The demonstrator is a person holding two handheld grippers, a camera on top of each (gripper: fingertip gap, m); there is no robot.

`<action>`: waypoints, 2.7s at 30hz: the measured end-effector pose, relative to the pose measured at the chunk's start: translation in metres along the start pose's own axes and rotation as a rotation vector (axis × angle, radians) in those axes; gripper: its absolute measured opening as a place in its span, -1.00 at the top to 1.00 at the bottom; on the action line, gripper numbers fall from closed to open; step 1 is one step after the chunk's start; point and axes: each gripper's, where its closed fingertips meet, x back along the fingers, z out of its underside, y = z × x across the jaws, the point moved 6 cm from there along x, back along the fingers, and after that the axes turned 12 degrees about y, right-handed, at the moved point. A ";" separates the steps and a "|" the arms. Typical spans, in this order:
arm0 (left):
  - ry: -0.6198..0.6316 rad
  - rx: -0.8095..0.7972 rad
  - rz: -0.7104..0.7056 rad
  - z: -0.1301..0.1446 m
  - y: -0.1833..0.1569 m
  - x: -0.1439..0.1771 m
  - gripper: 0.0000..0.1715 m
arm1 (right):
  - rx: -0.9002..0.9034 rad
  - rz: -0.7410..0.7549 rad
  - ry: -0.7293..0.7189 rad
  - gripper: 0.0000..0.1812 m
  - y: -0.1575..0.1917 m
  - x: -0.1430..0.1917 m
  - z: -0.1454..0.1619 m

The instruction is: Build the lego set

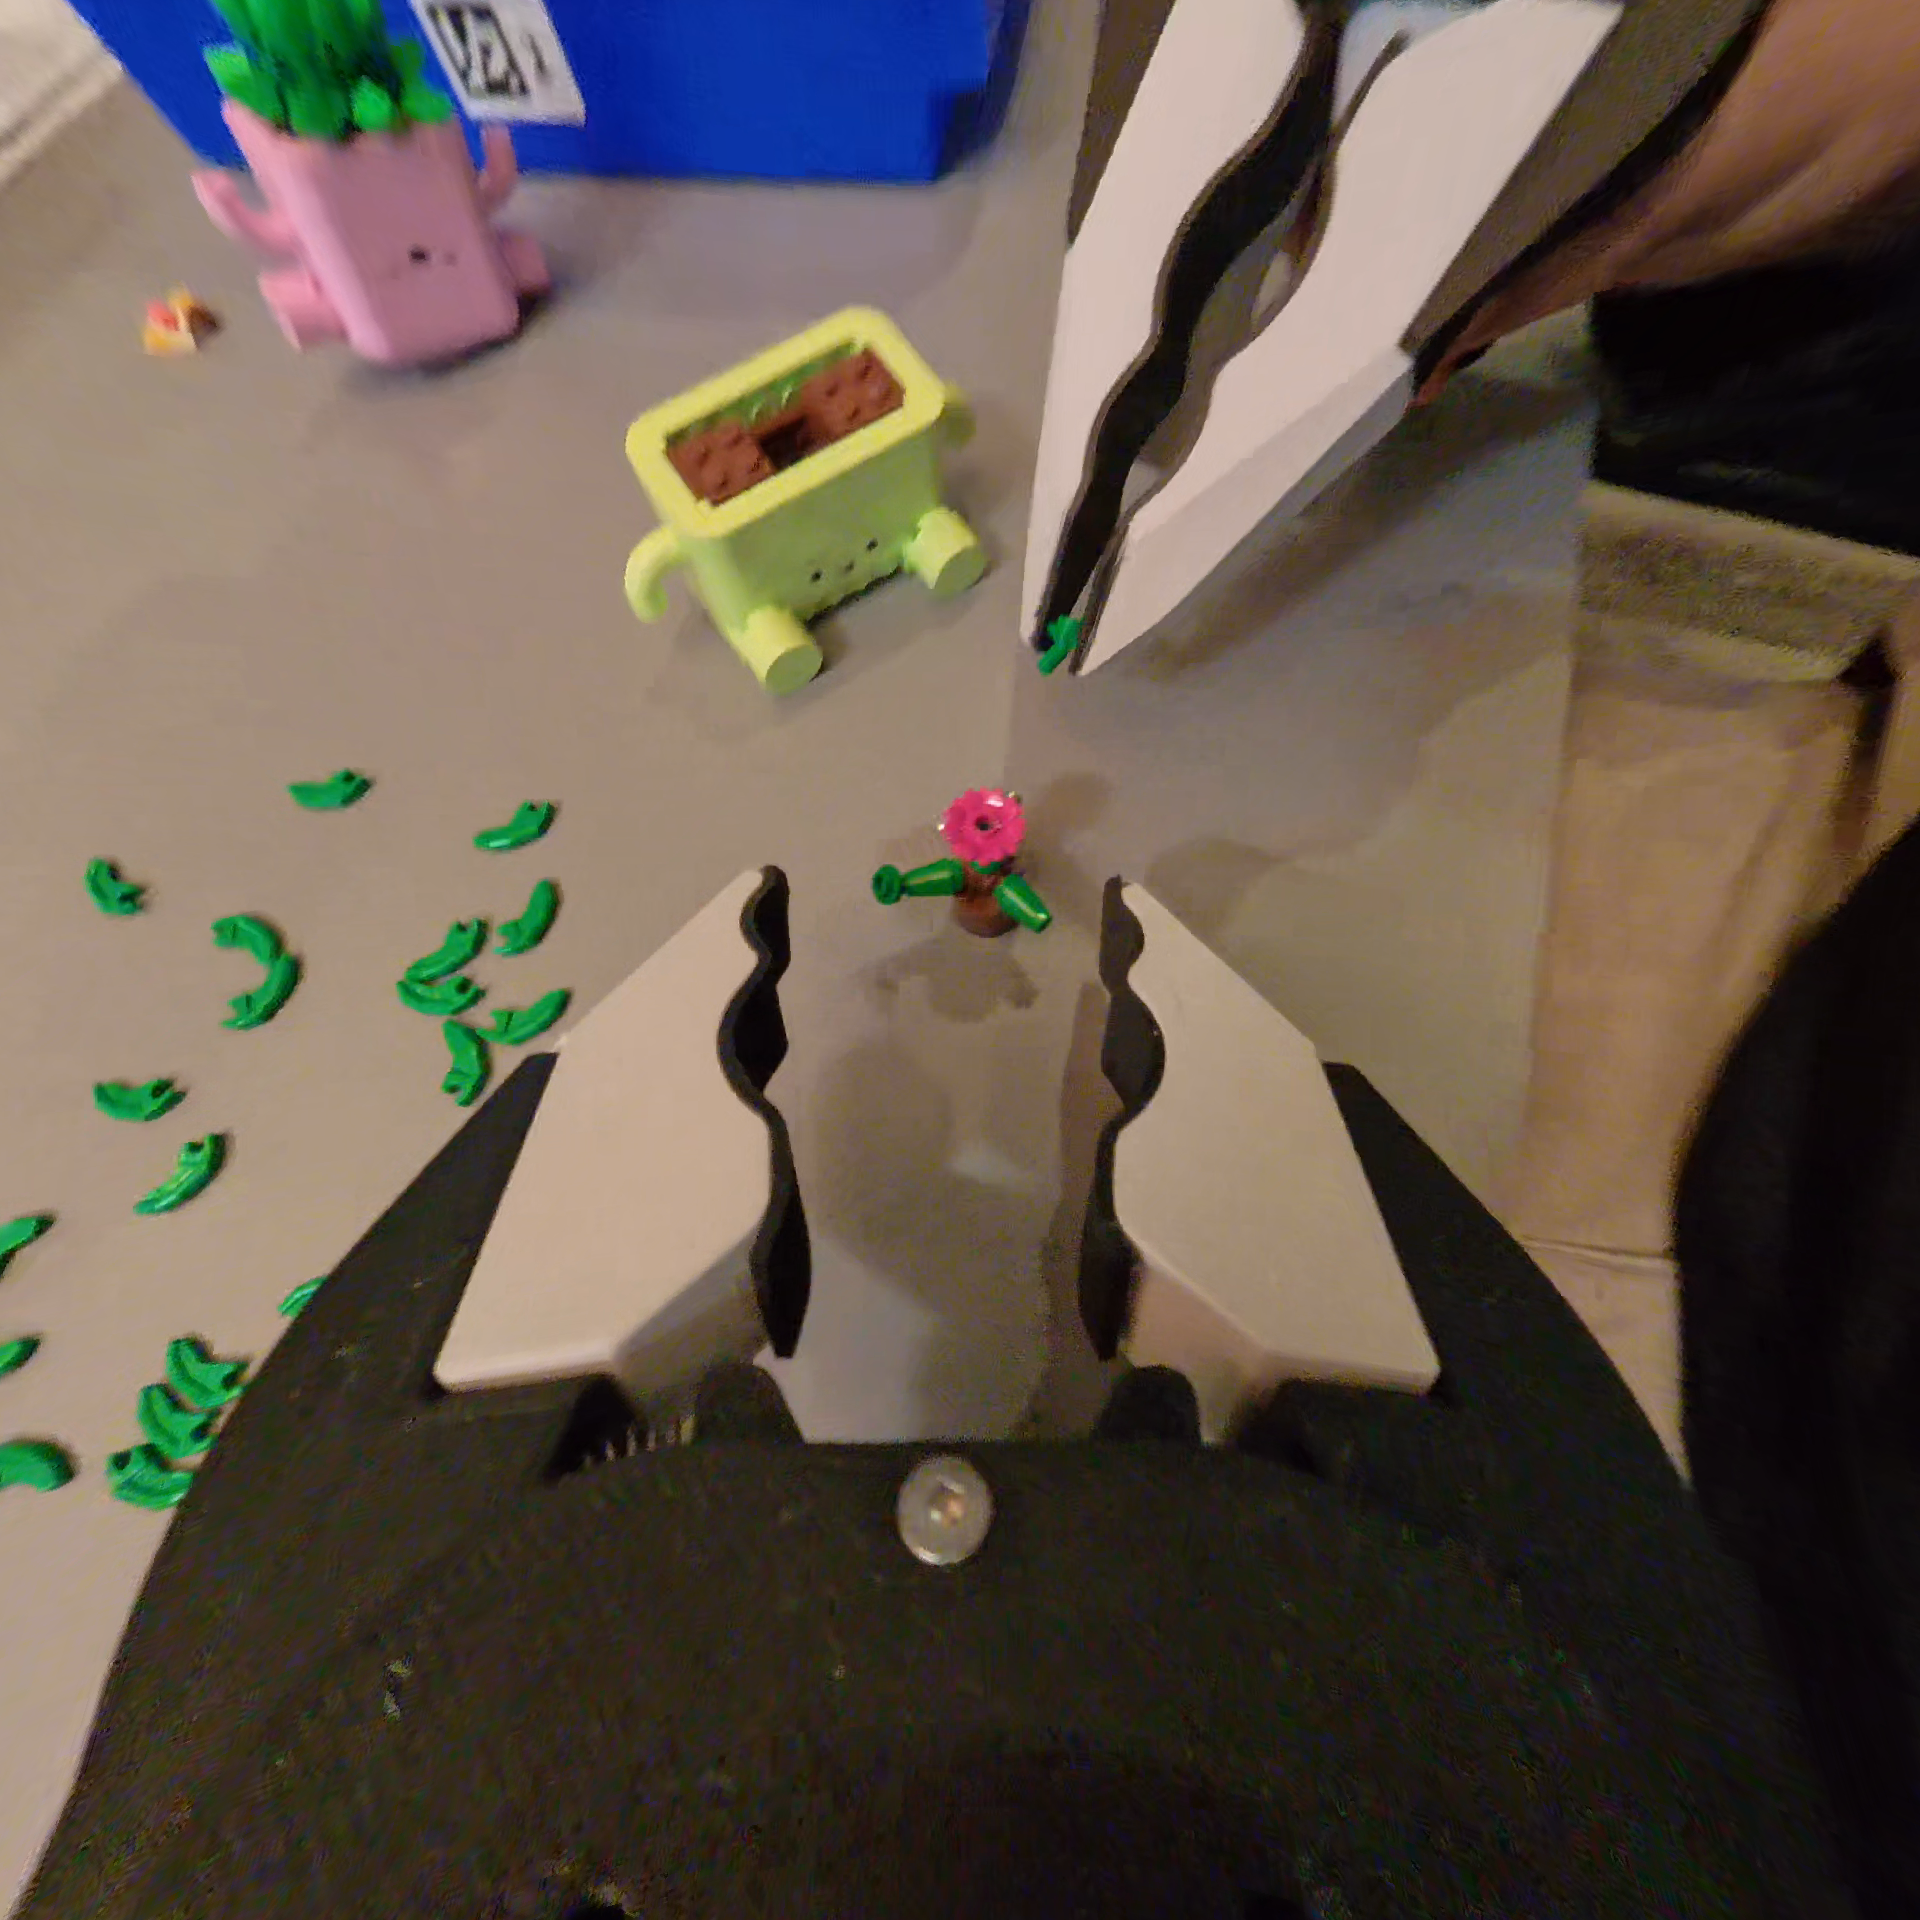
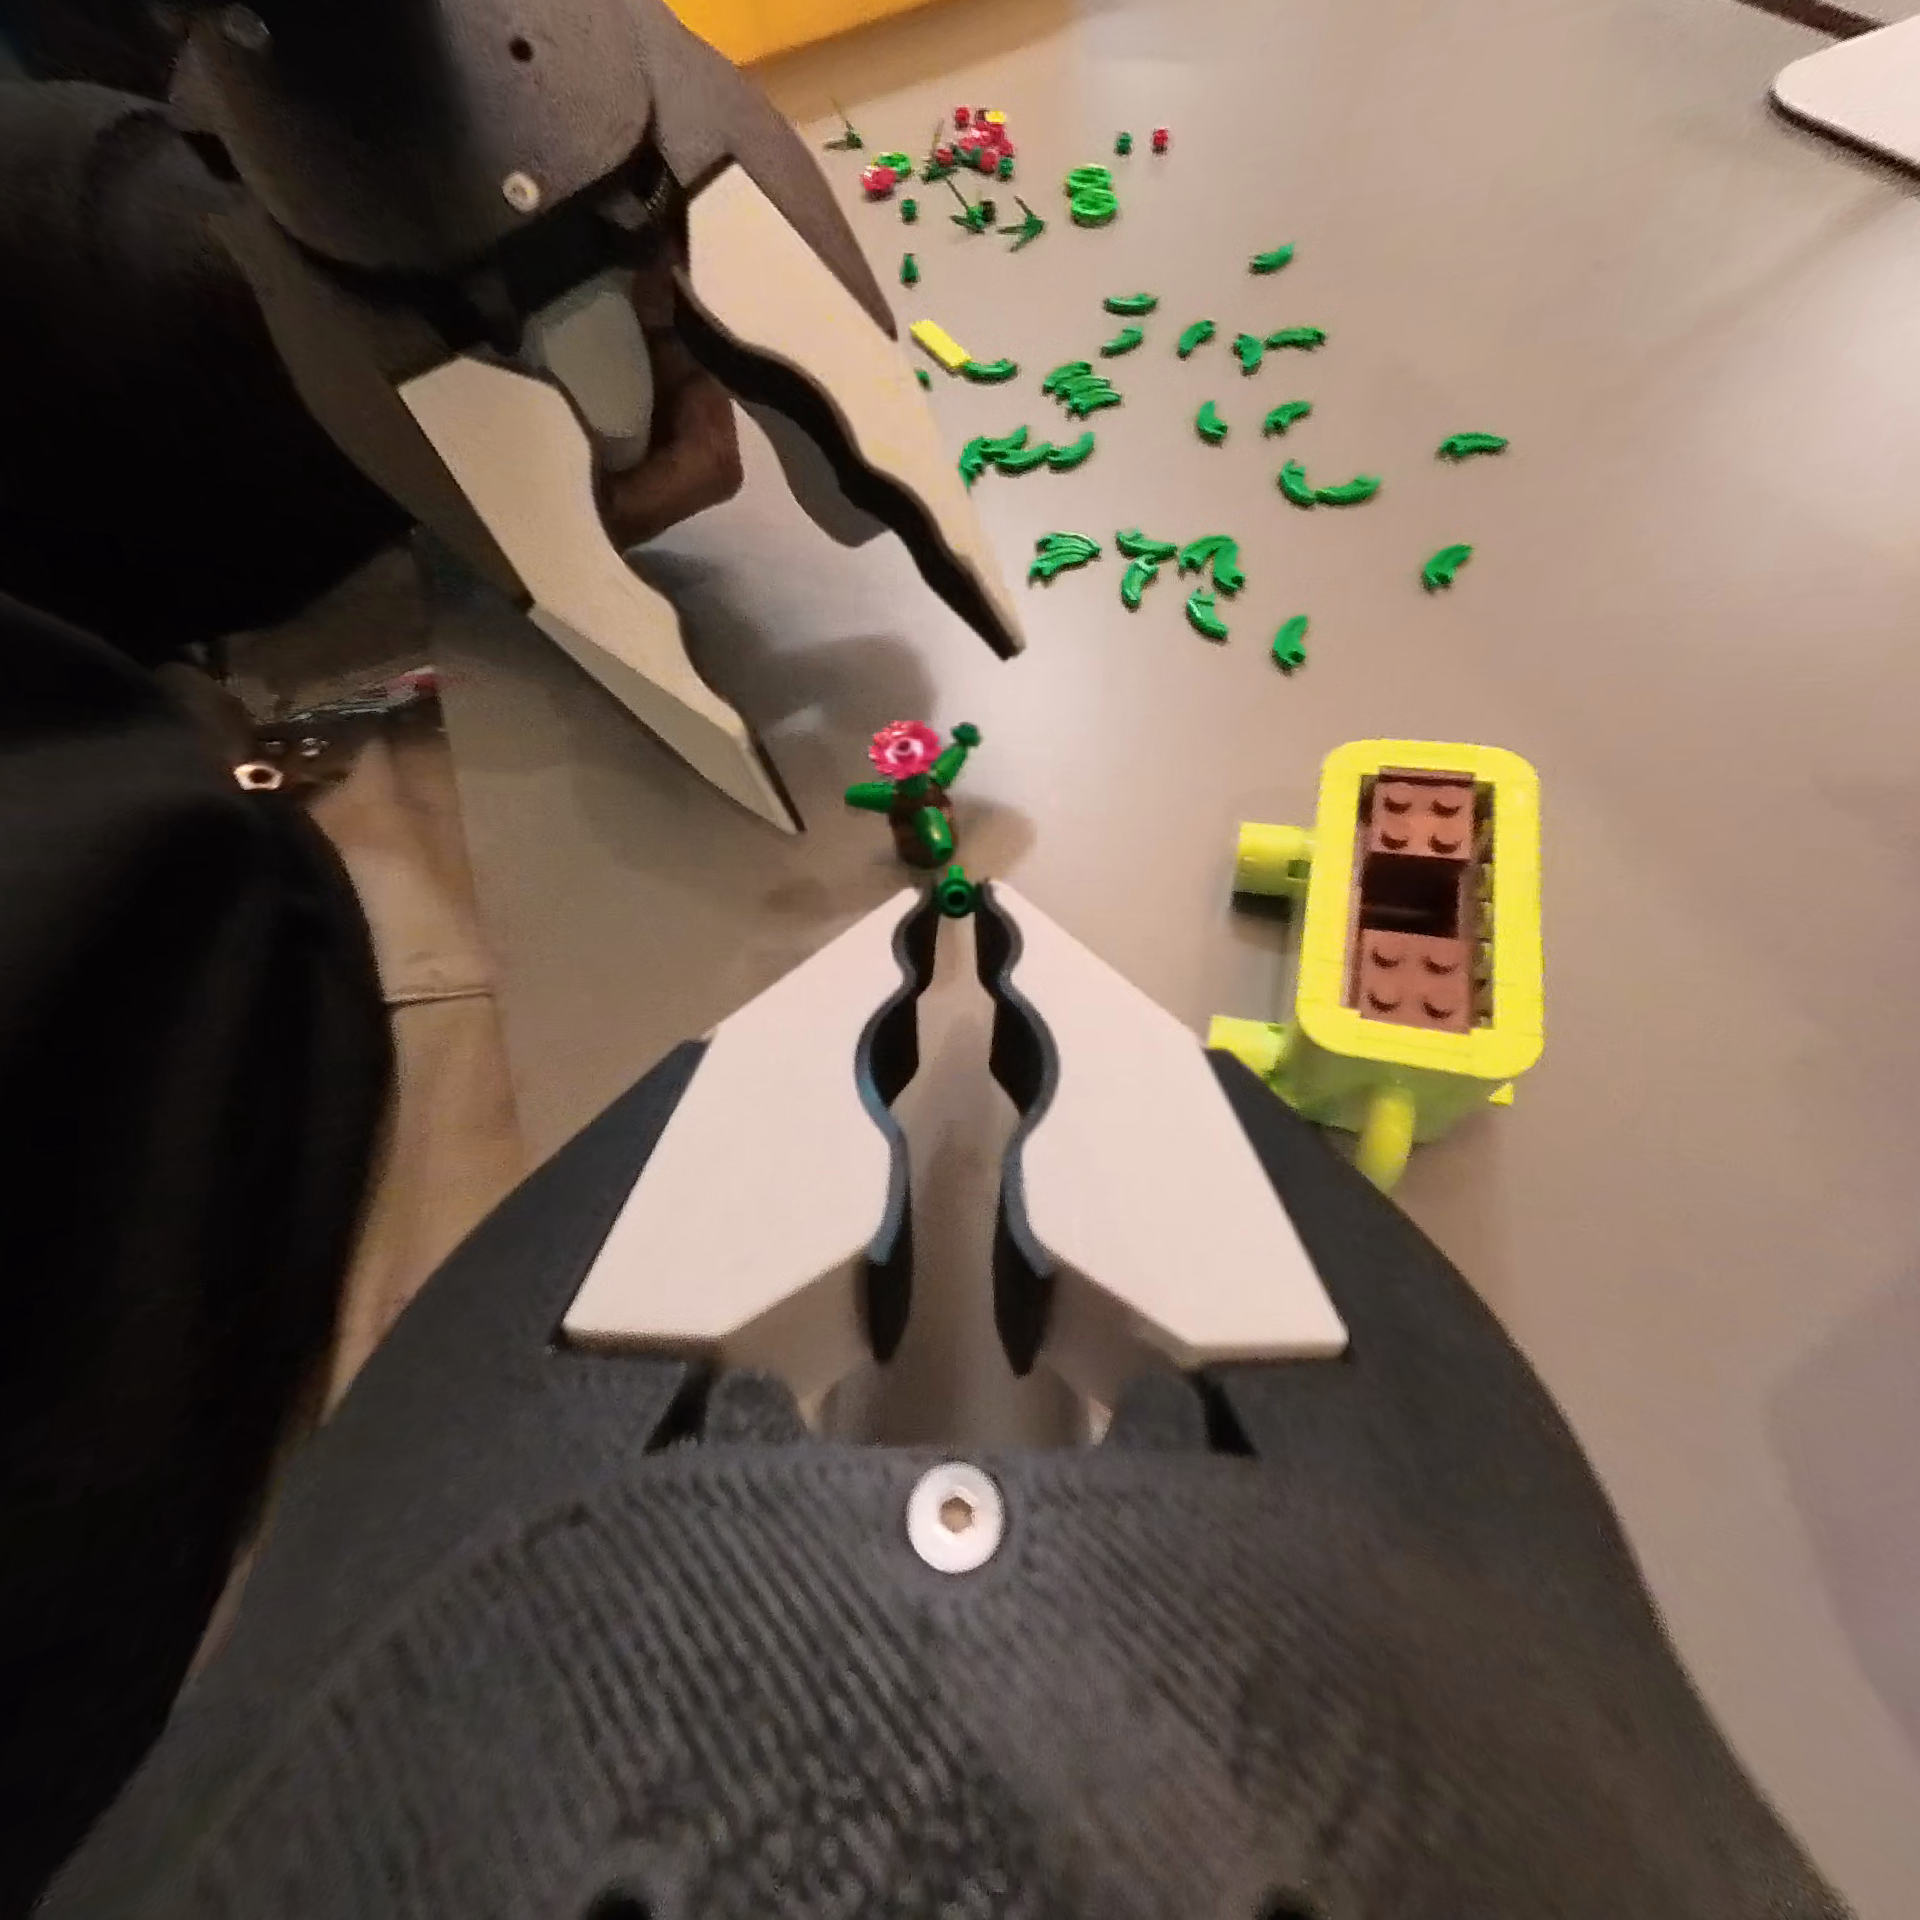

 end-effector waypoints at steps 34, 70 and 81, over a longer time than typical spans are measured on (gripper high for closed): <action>0.040 0.477 -0.134 0.020 0.002 0.000 0.64 | 0.109 -0.103 0.055 0.94 0.012 -0.028 -0.011; 0.065 0.461 -0.106 -0.012 -0.005 -0.031 0.82 | -0.017 0.031 0.102 0.94 -0.010 -0.021 0.003; -0.053 0.524 -0.006 -0.013 -0.002 -0.020 0.85 | -0.020 0.052 -0.007 0.94 -0.007 -0.008 -0.001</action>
